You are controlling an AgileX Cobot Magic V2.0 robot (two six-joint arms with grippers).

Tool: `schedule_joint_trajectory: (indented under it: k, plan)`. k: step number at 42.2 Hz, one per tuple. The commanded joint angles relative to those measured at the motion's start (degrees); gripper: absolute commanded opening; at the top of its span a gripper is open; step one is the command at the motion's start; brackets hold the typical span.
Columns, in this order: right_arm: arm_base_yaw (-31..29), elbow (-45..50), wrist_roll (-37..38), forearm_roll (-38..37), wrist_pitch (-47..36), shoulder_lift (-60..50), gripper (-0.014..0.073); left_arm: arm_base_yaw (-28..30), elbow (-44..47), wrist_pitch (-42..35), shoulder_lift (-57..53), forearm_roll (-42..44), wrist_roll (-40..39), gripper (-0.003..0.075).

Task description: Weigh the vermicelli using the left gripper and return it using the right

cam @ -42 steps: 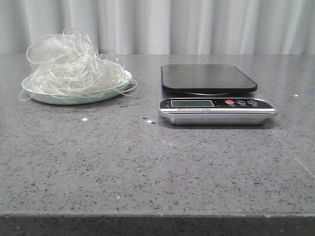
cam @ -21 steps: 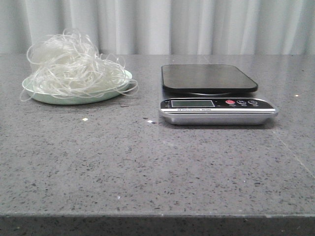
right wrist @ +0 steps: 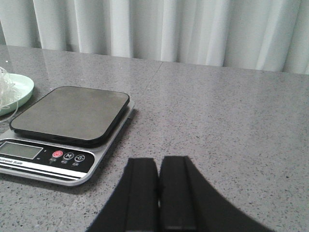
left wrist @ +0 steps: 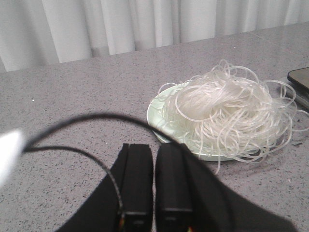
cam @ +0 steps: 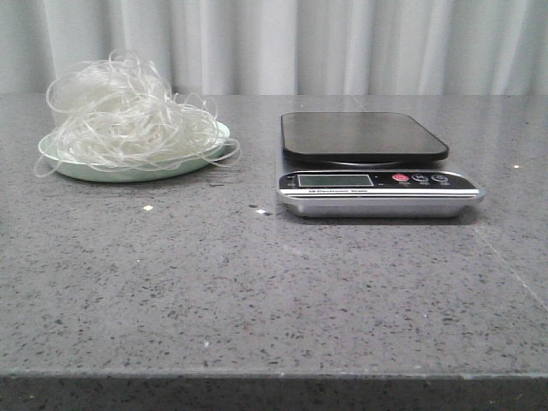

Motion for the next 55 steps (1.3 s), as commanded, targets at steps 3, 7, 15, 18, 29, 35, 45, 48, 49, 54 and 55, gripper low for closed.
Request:
schedule_joint_trajectory:
  k: [3,7,15,18,29,35,45,48,49,54,55]
  plan:
    - [-0.4,-1.6,-0.3,0.3,-4.7,0.5,0.0151,0.1,-1.6,-5.0,0.2,-0.5,-0.6,0.0137]
    - [-0.4,-1.6,-0.3,0.3,-4.7,0.5,0.0151,0.1,-1.6,-5.0,0.2,-0.5,-0.6,0.0137]
    - [-0.4,-1.6,-0.3,0.3,-4.7,0.5,0.0151,1.4,-1.6,-3.4,-0.9,-0.5,-0.6,0.0137]
    - [-0.4,-1.6,-0.3,0.3,-4.7,0.5,0.0151,2.9,-1.6,-3.4,-2.2,-0.5,-0.6,0.0137]
    - [-0.4,-1.6,-0.3,0.3,-4.7,0.5,0.0151,10.8,1.4,-2.8,-10.9,-0.5,0.0,0.0137]
    - [-0.4,-1.6,-0.3,0.3,-4.7,0.5,0.0151,12.1,7.6,-3.3,-17.7,-0.5,0.0,0.0137]
    - [-0.4,-1.6,-0.3,0.3,-4.7,0.5,0.0151,12.1,18.1,-3.6,-28.6,-2.1,0.0,0.0137]
    - [-0.4,-1.6,-0.3,0.3,-4.7,0.5,0.0151,12.1,20.9,-3.6,-31.9,-3.8,0.0,0.0137]
    - [-0.4,-1.6,-0.3,0.3,-4.7,0.5,0.0151,12.1,21.5,-3.6,-32.6,-4.5,0.0,0.0137]
    - [-0.4,-1.5,-0.3,0.3,-4.7,0.5,0.0151,12.1,21.4,0.0,-33.6,-6.2,0.0,0.0137]
    - [-0.4,-1.5,-0.3,0.3,-4.7,0.5,0.0151,12.1,21.4,0.1,-33.8,-6.2,0.0,0.0137]
